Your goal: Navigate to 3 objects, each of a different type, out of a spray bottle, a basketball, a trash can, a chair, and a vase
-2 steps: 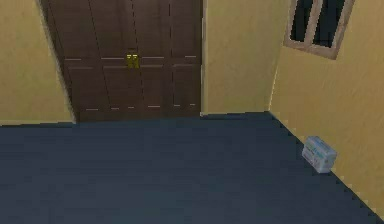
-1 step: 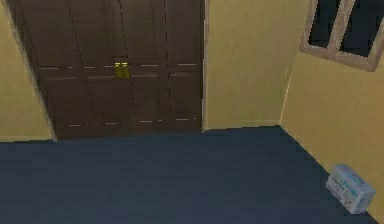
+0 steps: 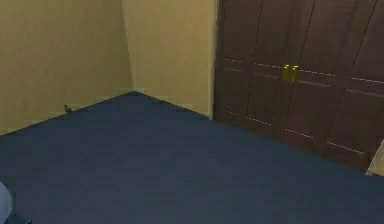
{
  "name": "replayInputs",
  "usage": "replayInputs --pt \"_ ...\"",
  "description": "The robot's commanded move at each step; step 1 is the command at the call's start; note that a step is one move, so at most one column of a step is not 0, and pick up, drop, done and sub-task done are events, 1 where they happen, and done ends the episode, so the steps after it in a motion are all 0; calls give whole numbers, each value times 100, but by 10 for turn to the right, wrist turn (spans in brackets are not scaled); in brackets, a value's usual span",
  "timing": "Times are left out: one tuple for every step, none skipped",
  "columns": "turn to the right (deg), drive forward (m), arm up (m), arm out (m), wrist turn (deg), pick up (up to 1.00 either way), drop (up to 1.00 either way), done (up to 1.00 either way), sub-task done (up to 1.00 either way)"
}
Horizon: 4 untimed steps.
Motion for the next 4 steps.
replayInputs --pt "-210 0 0 0 0 0 0 0 0" --pt "0 100 0 0 0 0 0 0 0" --pt "0 35 0 0 0 0 0 0 0" --pt "-420 0 0 0 0 0 0 0 0"
